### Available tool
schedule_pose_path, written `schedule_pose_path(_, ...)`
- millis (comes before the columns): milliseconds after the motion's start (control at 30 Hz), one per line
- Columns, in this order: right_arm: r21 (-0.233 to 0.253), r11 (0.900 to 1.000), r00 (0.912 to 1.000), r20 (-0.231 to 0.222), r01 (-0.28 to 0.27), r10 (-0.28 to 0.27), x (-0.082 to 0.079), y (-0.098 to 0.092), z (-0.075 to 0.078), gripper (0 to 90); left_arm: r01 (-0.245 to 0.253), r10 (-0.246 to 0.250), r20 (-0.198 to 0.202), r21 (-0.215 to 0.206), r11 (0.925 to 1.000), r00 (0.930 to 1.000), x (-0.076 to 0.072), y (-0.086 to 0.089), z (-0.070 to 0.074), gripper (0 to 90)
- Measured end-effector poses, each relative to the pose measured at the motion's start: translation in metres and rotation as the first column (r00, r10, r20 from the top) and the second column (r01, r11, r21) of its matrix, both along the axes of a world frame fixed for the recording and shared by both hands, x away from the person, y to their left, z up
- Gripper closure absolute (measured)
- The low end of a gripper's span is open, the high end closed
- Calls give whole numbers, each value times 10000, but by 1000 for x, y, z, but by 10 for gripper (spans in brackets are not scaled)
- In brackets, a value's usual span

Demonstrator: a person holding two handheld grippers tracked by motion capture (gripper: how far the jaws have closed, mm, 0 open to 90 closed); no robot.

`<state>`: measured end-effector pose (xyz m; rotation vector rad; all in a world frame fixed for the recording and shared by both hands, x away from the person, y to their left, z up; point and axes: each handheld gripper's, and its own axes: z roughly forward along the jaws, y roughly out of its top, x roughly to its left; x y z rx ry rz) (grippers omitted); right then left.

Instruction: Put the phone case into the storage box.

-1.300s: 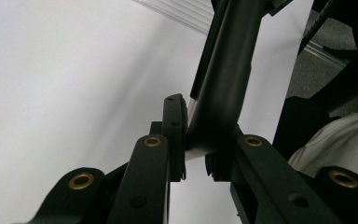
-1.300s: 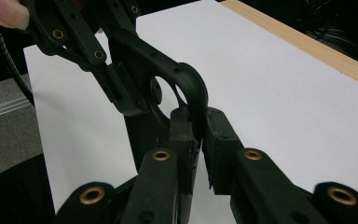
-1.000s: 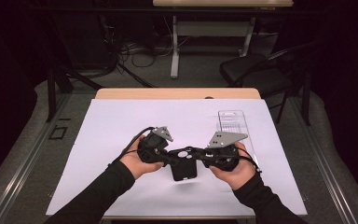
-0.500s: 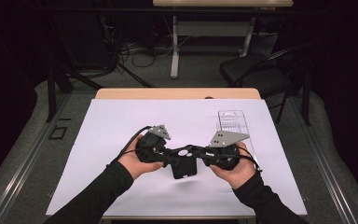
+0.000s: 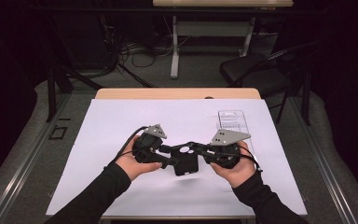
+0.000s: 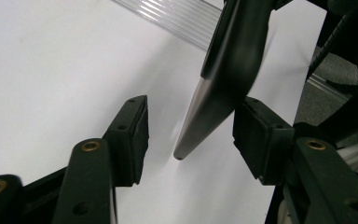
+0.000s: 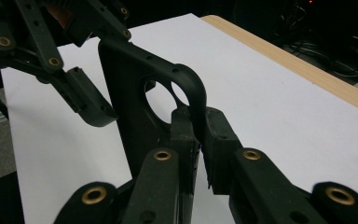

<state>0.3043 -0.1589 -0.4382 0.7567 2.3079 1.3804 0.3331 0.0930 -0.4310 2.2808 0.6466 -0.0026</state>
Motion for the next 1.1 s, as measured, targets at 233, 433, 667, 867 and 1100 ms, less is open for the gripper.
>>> schedule_pose_path(233,30,9998,9996,185,209,-209,2,-6,3,845,-161,161,165,14,9999,9997,-2,5,0,425)
schedule_pose_path(433,149,9992,9988,340,359,-364,4,-14,5,846,-311,318,350,-209,9993,9989,-4,9,-1,426)
schedule_pose_path(667,172,9984,9972,510,537,-545,4,-25,9,847,-615,617,152,-140,9980,9980,-7,13,-1,430)
schedule_pose_path(867,267,9971,9957,561,718,-732,5,-36,12,847,-735,750,345,-437,9963,9966,-8,16,-5,342)
schedule_pose_path(1100,348,9959,9940,681,835,-857,7,-45,15,848,-1054,1072,257,-640,9924,9939,-8,23,-7,273)
